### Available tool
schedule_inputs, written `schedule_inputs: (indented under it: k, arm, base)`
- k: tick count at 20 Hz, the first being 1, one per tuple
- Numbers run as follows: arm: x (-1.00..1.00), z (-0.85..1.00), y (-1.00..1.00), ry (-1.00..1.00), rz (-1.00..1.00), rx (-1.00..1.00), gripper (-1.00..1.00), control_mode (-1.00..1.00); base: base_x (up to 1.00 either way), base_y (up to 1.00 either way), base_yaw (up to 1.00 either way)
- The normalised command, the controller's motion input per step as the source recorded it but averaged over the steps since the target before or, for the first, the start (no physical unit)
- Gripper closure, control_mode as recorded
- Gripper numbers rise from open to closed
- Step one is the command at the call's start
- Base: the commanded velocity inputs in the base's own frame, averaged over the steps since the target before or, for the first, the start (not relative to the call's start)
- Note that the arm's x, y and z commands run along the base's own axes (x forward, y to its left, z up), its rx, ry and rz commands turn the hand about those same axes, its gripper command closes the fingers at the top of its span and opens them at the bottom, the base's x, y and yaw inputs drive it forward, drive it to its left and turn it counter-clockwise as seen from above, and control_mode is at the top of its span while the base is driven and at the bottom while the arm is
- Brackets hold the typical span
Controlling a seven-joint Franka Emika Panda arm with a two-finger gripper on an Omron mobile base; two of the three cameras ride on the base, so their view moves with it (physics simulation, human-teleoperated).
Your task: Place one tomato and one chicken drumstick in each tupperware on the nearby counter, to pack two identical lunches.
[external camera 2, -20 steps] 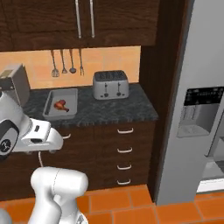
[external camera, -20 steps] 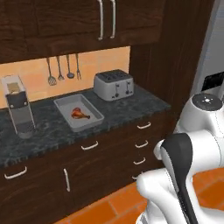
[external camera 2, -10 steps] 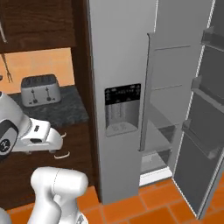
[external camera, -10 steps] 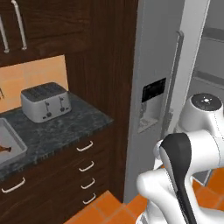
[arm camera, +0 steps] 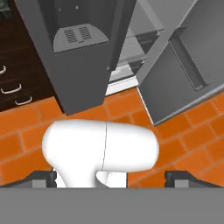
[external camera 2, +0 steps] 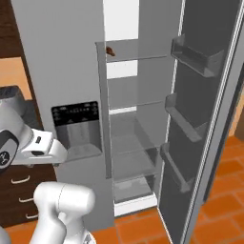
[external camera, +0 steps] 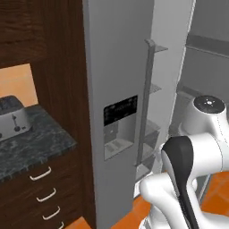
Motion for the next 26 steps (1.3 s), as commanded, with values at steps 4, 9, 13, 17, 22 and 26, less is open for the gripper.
schedule_inputs:
  k: [4,9,13,17,22,26]
  arm:
    - [0.00,0.00,0.00,0.00,0.00,0.00,-1.00,1.00]
    - [0.00,0.00,0.00,0.00,0.00,0.00,-1.00,1.00]
    - [0.00,0.00,0.00,0.00,0.00,0.00,-1.00,1.00]
    - [0.00,0.00,0.00,0.00,0.00,0.00,-1.00,1.00]
    - [0.00,0.00,0.00,0.00,0.00,0.00,-1.00,1.00]
    - [0.00,0.00,0.00,0.00,0.00,0.00,-1.00,1.00]
  base:
    - [0.84,-0.60,0.41]
    - [0.58,-0.38,0.43]
    - [0.44,-0.31,0.39]
    - [0.36,-0.35,0.30]
    - [0.31,-0.52,0.25]
    - [0.28,-0.67,0.20]
